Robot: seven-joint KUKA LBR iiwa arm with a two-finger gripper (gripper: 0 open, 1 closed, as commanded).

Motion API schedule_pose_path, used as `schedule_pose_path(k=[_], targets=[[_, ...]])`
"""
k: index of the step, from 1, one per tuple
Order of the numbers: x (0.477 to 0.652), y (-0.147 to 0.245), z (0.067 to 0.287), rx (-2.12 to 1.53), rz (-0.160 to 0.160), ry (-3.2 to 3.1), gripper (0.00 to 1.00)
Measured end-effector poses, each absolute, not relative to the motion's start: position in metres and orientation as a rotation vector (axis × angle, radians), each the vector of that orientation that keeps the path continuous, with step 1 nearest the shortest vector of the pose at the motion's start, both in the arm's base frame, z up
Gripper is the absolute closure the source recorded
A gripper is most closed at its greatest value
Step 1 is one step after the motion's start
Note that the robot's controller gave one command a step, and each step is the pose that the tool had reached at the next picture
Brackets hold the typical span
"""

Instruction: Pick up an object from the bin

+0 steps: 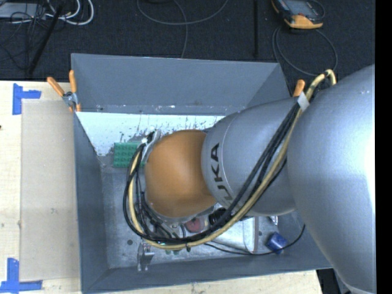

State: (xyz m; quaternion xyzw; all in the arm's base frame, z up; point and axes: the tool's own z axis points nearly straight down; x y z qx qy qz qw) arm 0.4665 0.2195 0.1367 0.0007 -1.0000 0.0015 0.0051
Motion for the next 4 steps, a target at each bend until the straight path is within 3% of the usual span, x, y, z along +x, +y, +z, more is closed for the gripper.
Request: schedule_pose_path(k=[1,2,3,4], targets=[[0.495,0.147,0.070,0.285,0.000,-3.128,0.00],[0.544,0.076,0.072,0.754,0.000,-3.055,0.00],[0.507,0.034,0.072,0.827,-0.001,-3.035,0.00],[0.508,0.035,0.072,0.822,-0.002,-3.034,1.00]])
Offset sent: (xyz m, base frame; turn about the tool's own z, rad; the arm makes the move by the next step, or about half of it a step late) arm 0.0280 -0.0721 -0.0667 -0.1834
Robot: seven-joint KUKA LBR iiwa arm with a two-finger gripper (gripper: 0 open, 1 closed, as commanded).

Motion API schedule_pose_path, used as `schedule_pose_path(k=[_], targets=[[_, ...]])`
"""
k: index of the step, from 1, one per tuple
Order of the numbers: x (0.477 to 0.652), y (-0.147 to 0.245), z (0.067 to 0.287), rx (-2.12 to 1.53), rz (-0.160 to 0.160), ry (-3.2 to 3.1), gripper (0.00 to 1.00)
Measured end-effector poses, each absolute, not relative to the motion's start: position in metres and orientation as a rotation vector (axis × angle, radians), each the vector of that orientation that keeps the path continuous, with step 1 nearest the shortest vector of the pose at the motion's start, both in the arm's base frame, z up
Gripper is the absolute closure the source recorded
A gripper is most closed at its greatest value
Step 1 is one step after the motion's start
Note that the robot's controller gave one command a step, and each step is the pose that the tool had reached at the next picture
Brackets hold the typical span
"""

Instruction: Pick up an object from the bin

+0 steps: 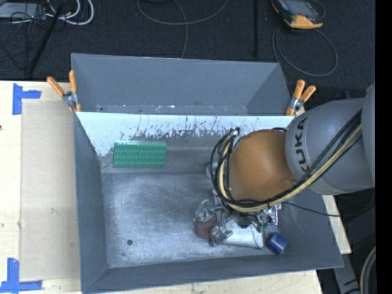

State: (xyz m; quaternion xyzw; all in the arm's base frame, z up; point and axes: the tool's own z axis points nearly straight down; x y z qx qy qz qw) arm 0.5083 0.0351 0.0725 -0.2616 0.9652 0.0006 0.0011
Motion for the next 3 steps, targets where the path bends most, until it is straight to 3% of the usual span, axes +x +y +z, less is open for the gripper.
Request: schedule_pose_path(k=[1,2,3], targets=[[0.508,0.035,0.071,-0.821,0.002,3.031,0.00],[0.509,0.035,0.073,-0.819,0.002,3.029,1.00],[0.518,0.052,0.243,-1.054,-0.002,2.950,1.00]])
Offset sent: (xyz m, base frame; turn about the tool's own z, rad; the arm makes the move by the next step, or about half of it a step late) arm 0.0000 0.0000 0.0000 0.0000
